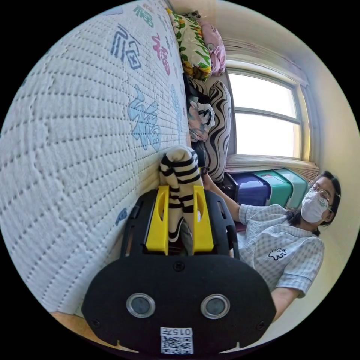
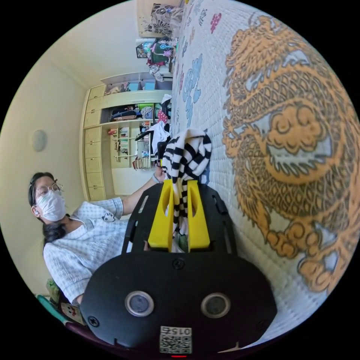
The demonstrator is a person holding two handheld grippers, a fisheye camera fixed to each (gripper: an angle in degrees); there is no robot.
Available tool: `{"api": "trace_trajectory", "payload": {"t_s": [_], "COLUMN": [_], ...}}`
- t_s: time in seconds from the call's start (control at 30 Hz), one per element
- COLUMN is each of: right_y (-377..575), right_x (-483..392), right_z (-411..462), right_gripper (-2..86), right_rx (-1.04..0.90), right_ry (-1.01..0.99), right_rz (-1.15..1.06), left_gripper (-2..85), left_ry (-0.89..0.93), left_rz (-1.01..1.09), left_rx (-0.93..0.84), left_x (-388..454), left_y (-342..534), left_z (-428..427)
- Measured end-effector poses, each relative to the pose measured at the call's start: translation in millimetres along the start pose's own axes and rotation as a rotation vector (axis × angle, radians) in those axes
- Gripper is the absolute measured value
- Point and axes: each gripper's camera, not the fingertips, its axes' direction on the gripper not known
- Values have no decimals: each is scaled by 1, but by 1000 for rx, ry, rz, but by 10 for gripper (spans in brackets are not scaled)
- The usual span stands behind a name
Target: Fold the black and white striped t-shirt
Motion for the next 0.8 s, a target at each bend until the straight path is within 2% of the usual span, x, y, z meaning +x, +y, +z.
{"api": "trace_trajectory", "payload": {"t_s": [0.1,0.23,0.4,0.5,0.57,0.6,0.8], "right_y": [-3,-11,-24,-30,-35,-39,-76], "right_x": [13,32,55,68,72,72,33], "right_z": [11,35,70,93,109,120,202], "right_gripper": [61,59,57,52,49,47,44], "right_rx": [35,59,85,101,105,98,-41], "right_ry": [11,31,35,36,37,44,131], "right_rz": [39,61,81,91,97,92,-52], "left_gripper": [155,169,129,84,65,64,60], "left_ry": [74,-68,-218,-165,-22,-6,18], "left_rz": [12,25,46,-10,-81,-88,31], "left_rx": [27,45,27,46,82,90,150], "left_x": [19,60,101,107,106,109,190], "left_y": [11,25,26,31,43,46,94], "left_z": [-29,-47,-39,-52,-66,-69,-132]}}
